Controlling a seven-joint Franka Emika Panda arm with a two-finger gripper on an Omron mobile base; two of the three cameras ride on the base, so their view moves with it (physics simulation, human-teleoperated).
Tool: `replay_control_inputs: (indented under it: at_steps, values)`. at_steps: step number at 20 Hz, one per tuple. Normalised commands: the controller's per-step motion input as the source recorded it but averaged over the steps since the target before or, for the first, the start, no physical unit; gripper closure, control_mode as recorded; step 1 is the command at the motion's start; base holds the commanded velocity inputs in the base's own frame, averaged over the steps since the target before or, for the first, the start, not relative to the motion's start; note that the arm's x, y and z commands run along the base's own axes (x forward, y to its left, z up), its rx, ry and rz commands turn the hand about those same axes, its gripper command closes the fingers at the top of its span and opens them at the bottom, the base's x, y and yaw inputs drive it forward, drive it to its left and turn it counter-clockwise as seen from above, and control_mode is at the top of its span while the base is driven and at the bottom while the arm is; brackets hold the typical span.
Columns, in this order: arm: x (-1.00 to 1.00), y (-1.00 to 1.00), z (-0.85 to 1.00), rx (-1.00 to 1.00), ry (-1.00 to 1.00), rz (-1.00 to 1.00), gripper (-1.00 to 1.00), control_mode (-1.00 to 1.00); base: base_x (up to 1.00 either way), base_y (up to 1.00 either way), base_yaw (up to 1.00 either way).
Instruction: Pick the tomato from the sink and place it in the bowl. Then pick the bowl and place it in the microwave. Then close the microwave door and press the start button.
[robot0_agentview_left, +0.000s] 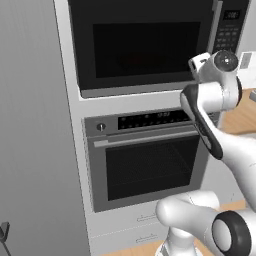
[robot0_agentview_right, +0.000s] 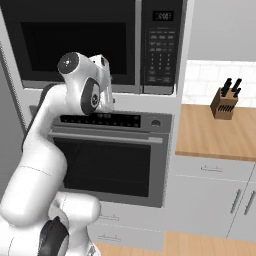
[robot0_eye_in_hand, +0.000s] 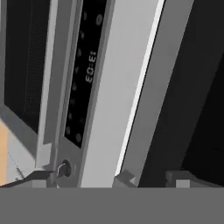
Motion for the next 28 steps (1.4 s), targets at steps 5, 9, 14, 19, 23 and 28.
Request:
replay_control_inputs:
  at_steps: [5,9,14,19,23,28]
  values:
    - [-0.48,-0.96,0.04,0.33,-0.05,0.22,-1.00,-1.00,0.00,0.00,0.00]
    - [-0.05,-0.91,0.00,0.30,-0.10,0.21,-1.00,-1.00,0.00,0.00,0.00]
    - [0.07,-0.43,0.00,0.27,-0.14,0.12,-1.00,-1.00,0.00,0.00,0.00]
    - [0.32,0.05,0.01,0.15,-0.12,0.06,-1.00,-1.00,0.00,0.00,0.00]
    - [0.41,0.14,0.01,0.06,-0.10,0.02,1.00,-1.00,0.00,0.00,0.00]
    - [0.18,0.01,0.20,0.01,-0.05,0.00,1.00,-1.00,0.00,0.00,0.00]
